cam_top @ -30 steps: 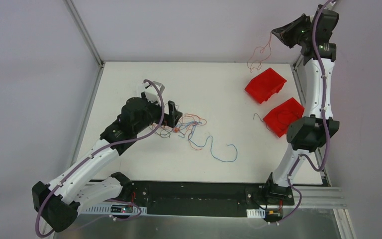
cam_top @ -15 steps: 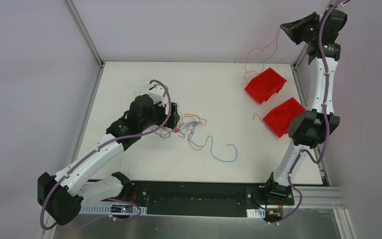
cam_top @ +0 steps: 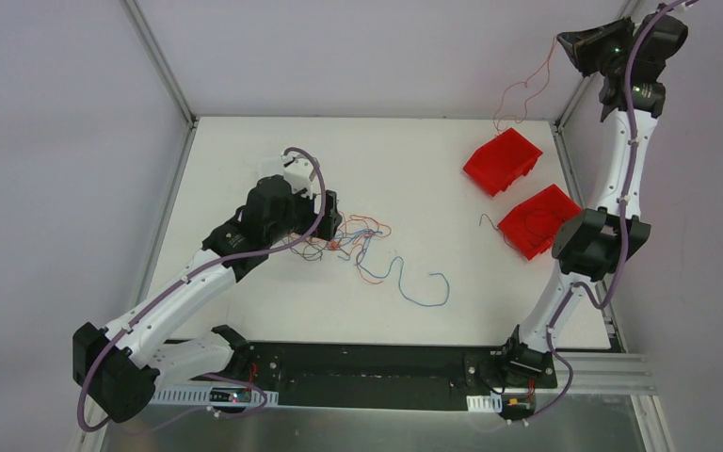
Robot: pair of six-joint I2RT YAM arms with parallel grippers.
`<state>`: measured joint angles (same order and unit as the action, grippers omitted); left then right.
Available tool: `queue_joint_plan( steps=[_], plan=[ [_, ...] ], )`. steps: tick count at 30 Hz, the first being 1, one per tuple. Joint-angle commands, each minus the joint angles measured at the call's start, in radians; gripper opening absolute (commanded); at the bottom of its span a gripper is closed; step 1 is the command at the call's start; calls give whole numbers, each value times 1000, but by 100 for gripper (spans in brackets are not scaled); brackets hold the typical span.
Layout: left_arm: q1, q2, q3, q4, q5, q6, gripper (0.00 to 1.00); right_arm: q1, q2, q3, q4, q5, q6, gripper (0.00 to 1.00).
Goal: Untangle the cables
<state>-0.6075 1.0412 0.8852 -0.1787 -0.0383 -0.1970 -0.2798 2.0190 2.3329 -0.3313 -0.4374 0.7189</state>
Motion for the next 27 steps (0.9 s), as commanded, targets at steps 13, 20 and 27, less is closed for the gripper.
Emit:
queue_joint_plan(
  steps=[13,20,27],
  plan=[
    [1,12,46,1,-18,1,99,-69,-50,-10,92,-58,31,0],
    [2,13,41,3,-17,0,99,-82,-108,-133,98,-39,-9,0],
    [2,7,34,6,-18,-1,99,-84,-129,-241,127,-72,-6,0]
  ],
)
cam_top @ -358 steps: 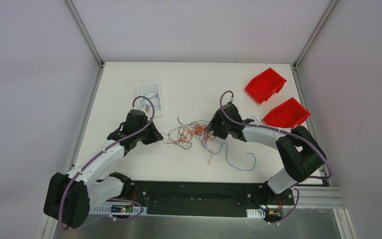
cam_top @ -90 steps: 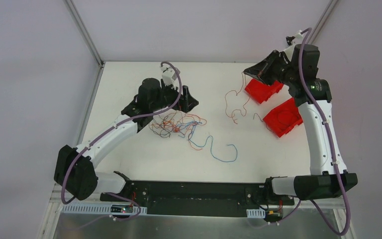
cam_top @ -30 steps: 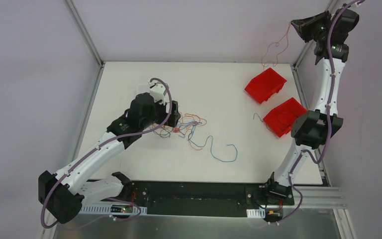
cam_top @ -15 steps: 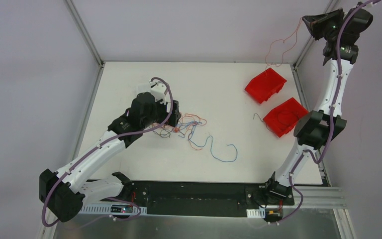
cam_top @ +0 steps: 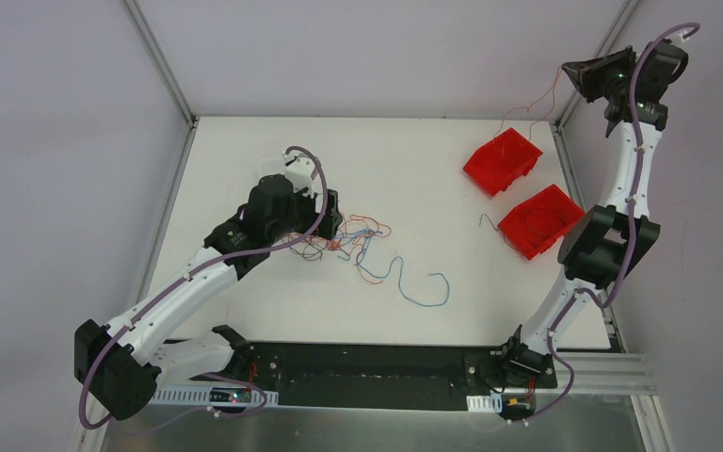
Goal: Untangle the cables
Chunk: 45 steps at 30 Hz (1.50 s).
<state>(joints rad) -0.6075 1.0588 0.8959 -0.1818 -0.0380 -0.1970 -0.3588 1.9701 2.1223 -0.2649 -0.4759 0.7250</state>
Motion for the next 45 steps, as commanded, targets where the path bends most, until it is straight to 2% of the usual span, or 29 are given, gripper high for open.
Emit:
queue_joint_plan(
  steps=[1,10,20,27,33,38,45],
  plan=[
    [1,-11,22,9,-20,-1,99,-4,-90,-48,61,-33,-15,0],
    [2,-19,16,11,-23,7,99,-5,-163,-231,46,47,-76,0],
    [1,-14,18,12,-29,8,99,32,-44,-188,19,87,-106,0],
    [2,-3,25,13,-20,10,99,70,-21,-250,7,147,-134,0],
    [2,-16,19,13,-22,13,99,101,54,-193,-33,199,-147,0],
    [2,-27,14,13,-23,25,99,113,100,-153,-81,322,-173,0],
    [1,-19,21,13,-22,36,99,206,120,-204,-79,658,-327,0]
  ],
)
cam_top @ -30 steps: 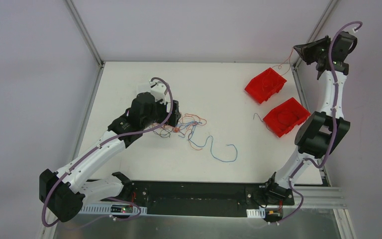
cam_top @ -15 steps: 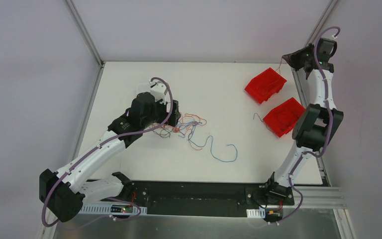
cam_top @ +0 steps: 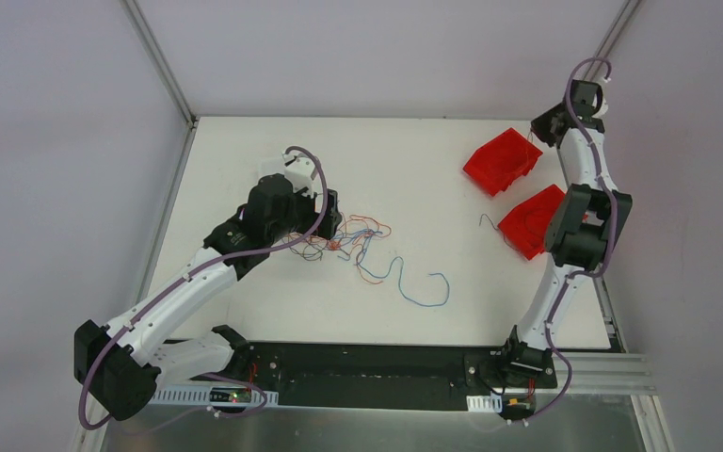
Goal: Untangle the cables
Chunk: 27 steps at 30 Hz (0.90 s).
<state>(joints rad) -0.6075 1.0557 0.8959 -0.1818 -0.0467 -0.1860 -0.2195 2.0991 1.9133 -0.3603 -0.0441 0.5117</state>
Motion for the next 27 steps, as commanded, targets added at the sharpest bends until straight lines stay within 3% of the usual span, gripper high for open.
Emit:
queue_joint_plan(
  steps=[1,27],
  plan=[
    [2,-15,21,15,-12,25,99,81,-3,-2,21,247,-128,0],
    [1,-134,-66,18,-2,16,99,172,227,48,-331,103,-174,0]
  ],
)
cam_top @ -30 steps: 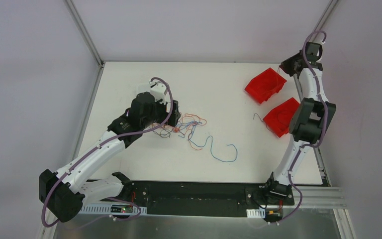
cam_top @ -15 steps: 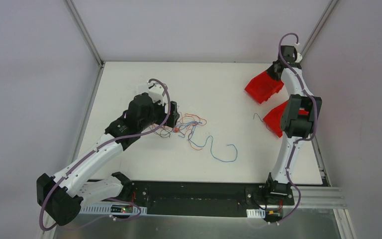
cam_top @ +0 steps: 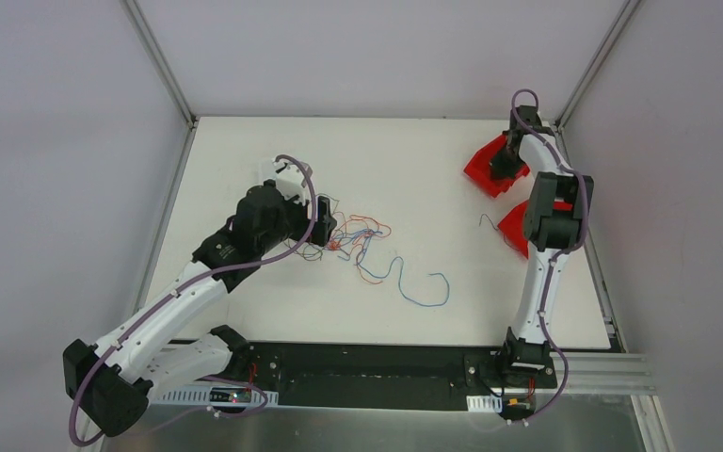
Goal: Untangle the cables
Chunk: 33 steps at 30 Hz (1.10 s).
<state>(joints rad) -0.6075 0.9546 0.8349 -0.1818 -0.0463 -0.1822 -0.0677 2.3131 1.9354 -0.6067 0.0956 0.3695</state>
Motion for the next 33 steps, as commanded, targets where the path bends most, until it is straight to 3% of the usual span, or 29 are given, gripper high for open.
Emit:
queue_joint_plan(
  steps=[1,10,22,26,33],
  plan=[
    [2,-36,-8,18,0,9,99,27,14,18,-92,-43,-36,0],
    [2,-98,-33,14,-2,-7,99,83,-59,-153,-70,-161,-17,0],
    [1,-116,-35,4,-3,-29,99,207,-434,-585,96,-214,68,0],
    [2,-109,-30,4,2,-28,99,220,-503,-597,83,-203,62,0],
    [1,-95,-21,5,12,-36,99,221,-487,-460,44,-159,47,0]
  ],
)
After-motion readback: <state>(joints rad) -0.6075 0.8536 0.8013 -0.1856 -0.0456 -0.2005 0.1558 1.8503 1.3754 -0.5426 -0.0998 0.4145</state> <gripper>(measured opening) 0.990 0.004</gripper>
